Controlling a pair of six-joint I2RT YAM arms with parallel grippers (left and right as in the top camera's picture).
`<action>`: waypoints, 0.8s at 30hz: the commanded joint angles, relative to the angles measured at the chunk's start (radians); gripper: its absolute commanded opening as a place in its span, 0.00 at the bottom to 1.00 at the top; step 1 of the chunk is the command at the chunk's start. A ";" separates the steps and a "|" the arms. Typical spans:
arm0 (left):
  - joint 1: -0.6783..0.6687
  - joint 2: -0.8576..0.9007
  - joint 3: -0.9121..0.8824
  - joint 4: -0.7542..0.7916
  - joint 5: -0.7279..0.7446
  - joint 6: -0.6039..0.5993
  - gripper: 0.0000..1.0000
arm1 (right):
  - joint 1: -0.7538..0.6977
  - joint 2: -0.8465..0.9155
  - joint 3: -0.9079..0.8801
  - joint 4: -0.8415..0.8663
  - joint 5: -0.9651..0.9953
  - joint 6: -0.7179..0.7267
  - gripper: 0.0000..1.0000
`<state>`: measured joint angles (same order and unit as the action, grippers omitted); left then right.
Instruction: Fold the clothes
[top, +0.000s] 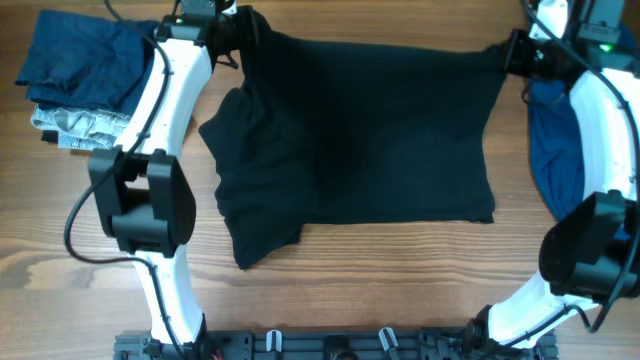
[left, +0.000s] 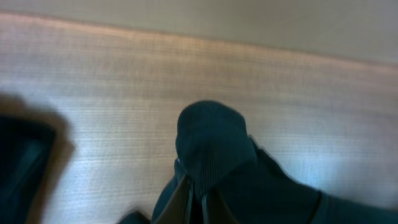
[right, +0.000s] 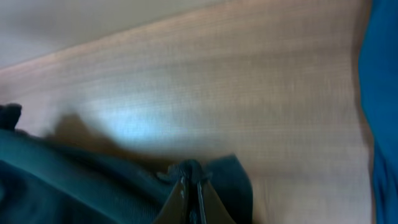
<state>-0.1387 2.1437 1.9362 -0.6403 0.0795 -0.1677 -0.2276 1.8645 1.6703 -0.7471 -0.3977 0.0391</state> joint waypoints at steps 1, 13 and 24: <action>0.006 -0.084 -0.001 -0.051 0.005 0.057 0.04 | -0.040 -0.089 0.006 -0.050 -0.053 -0.050 0.04; 0.019 -0.132 -0.001 -0.384 -0.105 0.060 0.04 | -0.045 -0.123 0.005 -0.361 -0.043 -0.109 0.04; 0.018 -0.132 -0.001 -0.596 -0.072 0.055 0.04 | -0.045 -0.050 0.005 -0.294 -0.002 -0.126 0.04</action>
<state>-0.1307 2.0418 1.9362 -1.2007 0.0059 -0.1242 -0.2691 1.7657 1.6707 -1.0840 -0.4313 -0.0589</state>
